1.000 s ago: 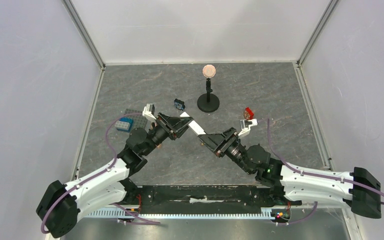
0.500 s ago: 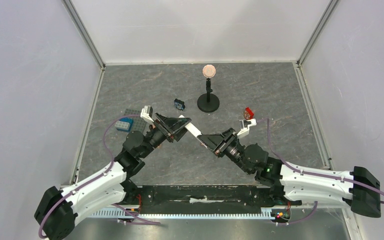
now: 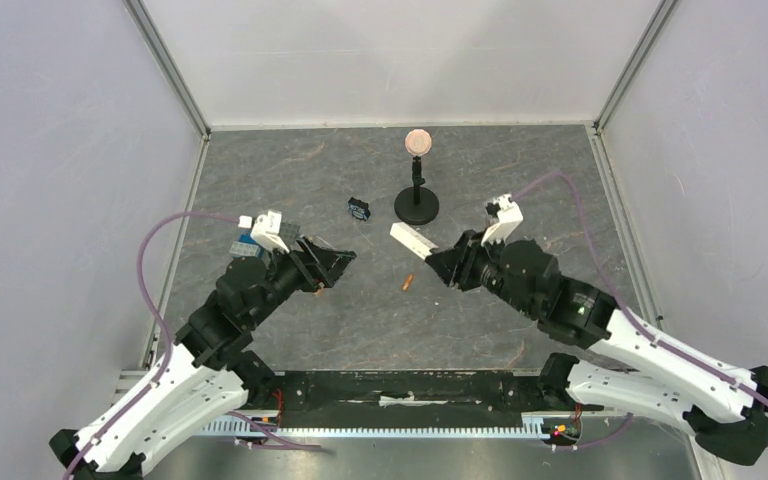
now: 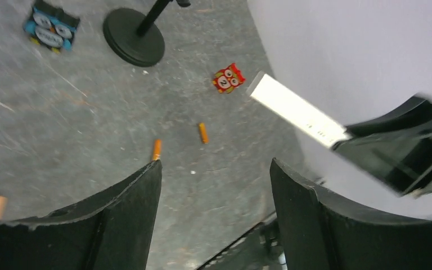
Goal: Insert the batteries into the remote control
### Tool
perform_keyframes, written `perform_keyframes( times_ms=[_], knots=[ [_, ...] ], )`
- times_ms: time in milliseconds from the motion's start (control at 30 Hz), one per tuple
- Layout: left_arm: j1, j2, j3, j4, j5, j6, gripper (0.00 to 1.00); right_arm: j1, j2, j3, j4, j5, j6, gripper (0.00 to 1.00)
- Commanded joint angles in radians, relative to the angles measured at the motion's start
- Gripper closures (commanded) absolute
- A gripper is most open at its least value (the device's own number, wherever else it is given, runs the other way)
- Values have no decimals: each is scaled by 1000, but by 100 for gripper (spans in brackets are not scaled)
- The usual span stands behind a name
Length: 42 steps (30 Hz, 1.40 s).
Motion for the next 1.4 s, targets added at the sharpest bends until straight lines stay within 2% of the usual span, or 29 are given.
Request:
perform_keyframes(
  times_ms=[0,100,267,433,533,600,733,1033,1100,1367],
  knots=[
    [-2,71,163,-149,66,374,24,-23,75,226,-266,-125,-414,100],
    [-2,164,263,-185,240,521,24,-23,150,341,-363,-208,-571,100],
    [-2,311,421,-308,416,739,25,-23,223,455,-459,-357,-732,100],
    [-2,398,492,-397,756,914,24,-23,229,488,-461,-455,-811,100],
    [-3,454,492,-400,884,924,25,-22,235,502,-442,-523,-817,100],
    [-4,482,486,-397,915,920,25,-23,247,507,-437,-576,-817,100],
    [-6,521,477,-368,889,903,26,-23,274,512,-447,-647,-852,100],
    [-6,537,477,-290,967,895,26,-23,299,520,-452,-704,-871,100],
    [-11,532,455,-258,1018,906,27,-23,304,528,-450,-722,-873,100],
    [-31,476,387,-141,1034,924,26,-24,318,559,-449,-781,-873,100]
  ],
)
